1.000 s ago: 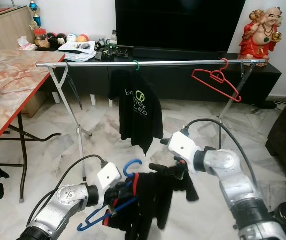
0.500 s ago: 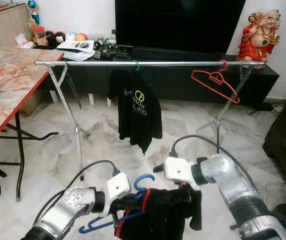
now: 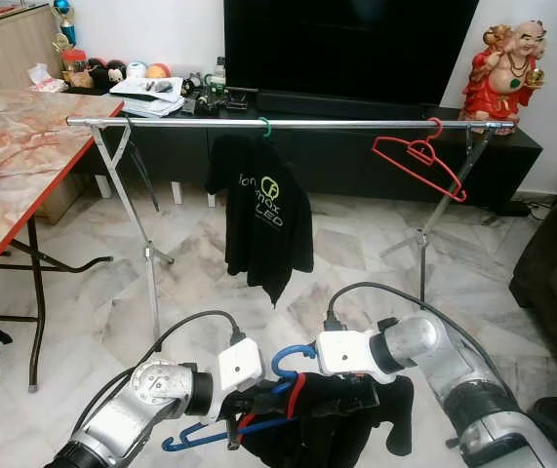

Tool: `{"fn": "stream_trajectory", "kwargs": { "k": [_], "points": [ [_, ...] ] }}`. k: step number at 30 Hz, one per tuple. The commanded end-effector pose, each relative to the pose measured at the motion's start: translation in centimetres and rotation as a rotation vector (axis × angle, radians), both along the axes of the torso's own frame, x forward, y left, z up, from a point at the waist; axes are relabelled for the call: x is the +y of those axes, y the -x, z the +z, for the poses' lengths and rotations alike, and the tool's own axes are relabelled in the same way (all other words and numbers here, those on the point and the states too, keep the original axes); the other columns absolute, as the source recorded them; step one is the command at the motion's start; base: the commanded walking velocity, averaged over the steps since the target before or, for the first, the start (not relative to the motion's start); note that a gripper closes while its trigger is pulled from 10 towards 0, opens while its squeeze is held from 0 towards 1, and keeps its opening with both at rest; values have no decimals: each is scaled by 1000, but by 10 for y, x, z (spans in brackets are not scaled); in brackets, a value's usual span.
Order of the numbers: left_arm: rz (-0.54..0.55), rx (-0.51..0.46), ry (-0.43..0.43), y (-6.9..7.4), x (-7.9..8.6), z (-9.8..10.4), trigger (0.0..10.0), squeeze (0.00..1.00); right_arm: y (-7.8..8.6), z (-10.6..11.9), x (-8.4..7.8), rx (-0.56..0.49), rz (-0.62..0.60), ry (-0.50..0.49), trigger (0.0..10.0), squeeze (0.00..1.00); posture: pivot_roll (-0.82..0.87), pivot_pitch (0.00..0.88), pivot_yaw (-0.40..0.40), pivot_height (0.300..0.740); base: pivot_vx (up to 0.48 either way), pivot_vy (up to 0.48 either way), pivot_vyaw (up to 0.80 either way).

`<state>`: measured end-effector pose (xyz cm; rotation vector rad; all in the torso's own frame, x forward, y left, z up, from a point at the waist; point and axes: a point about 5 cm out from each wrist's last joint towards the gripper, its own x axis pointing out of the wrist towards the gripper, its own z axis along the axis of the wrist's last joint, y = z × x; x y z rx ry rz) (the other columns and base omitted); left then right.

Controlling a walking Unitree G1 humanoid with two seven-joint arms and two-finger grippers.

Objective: Hang hanger

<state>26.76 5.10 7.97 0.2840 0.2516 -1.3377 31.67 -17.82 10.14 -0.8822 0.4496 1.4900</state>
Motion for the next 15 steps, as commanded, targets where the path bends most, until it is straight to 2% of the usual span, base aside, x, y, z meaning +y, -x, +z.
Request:
{"fn": "stream_trajectory", "kwargs": {
  "k": [1, 9, 10, 11, 12, 13, 14, 15],
  "points": [
    [-29, -27, 28, 1, -5, 9, 10000, 0, -2, 3, 3, -2, 26, -3, 10000, 0, 37, 0, -100, 740, 0, 0, 0],
    [-44, -33, 28, 2, -8, 12, 10000, 0, 1, -5, 9, 38, 41, 2, 10000, 0, 41, 0, -93, 740, 0, 0, 0],
    [-46, -35, 29, 1, -9, 12, 10000, 0, 3, -8, 8, 59, 44, 16, 8392, 0, 39, 0, -90, 740, 0, 0, 0],
    [-47, -36, 29, 1, -9, 12, 10000, 0, 4, -10, 8, 68, 46, 20, 7804, 0, 40, 0, -90, 740, 0, 0, 0],
    [-48, -36, 29, 1, -9, 12, 10000, 0, 4, -11, 8, 74, 47, 22, 7804, 0, 40, 0, -90, 740, 0, 0, 0],
    [-52, -37, 30, 2, -10, 13, 10000, 0, 5, -13, 10, 82, 44, 11, 2824, 0, 42, 0, -87, 740, 0, 0, 0],
    [-54, -37, 30, 2, -10, 13, 10000, 0, 6, -13, 10, 85, 45, 8, 39, 0, 42, 0, -86, 740, 0, 0, 0],
    [-55, -37, 30, 2, -10, 13, 10000, 0, 6, -14, 11, 86, 46, 6, 39, 0, 42, 0, -86, 740, 0, 0, 0]
  ]
}}
